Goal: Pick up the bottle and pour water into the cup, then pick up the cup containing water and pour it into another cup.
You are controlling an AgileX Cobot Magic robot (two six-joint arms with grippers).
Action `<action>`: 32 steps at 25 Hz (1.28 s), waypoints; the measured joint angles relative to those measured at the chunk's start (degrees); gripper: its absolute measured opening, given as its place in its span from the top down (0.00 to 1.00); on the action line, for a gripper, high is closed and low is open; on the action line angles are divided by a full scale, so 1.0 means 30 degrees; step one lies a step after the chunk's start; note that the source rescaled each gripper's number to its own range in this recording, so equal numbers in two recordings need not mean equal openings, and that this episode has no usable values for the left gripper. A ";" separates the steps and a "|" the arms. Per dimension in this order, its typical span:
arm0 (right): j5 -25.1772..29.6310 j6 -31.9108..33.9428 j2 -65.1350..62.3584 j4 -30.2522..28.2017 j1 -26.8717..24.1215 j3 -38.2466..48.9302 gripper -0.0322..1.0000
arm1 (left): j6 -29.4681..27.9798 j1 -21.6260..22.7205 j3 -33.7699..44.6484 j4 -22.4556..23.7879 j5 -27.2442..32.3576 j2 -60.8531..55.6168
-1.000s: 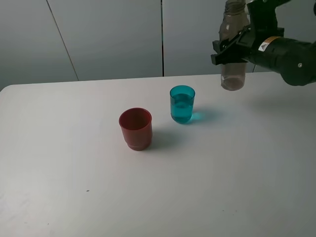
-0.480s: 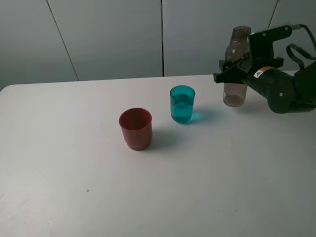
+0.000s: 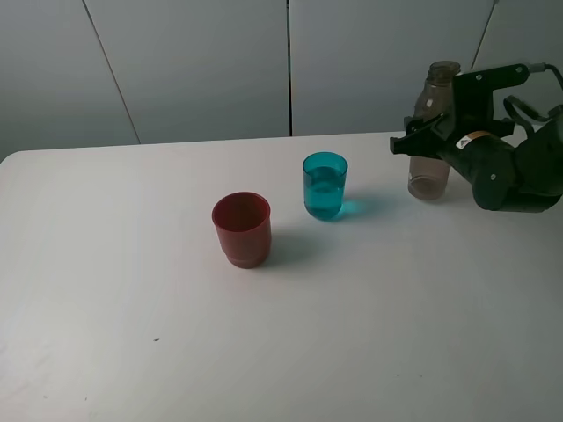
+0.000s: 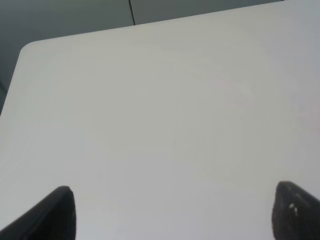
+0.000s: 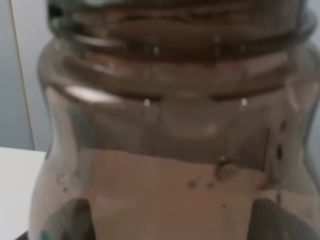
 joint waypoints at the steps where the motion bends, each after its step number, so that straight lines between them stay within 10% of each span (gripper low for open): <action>1: 0.0000 0.0000 0.0037 0.0000 0.0000 0.0000 0.97 | 0.0000 0.0000 0.0000 0.0000 0.0000 0.0000; 13: 0.0000 0.0102 0.0118 0.0000 0.0000 0.0000 0.95 | 0.0000 0.0000 0.0000 0.0000 0.0000 0.0000; 20: -0.0156 0.0217 0.0078 0.0000 0.0000 0.0000 0.05 | 0.0000 0.0000 0.0000 0.0000 0.0000 0.0000; 32: -0.0166 -0.0548 -0.3252 0.0787 0.0000 0.0217 0.00 | -0.0037 0.0000 0.0000 0.0000 0.0000 0.0000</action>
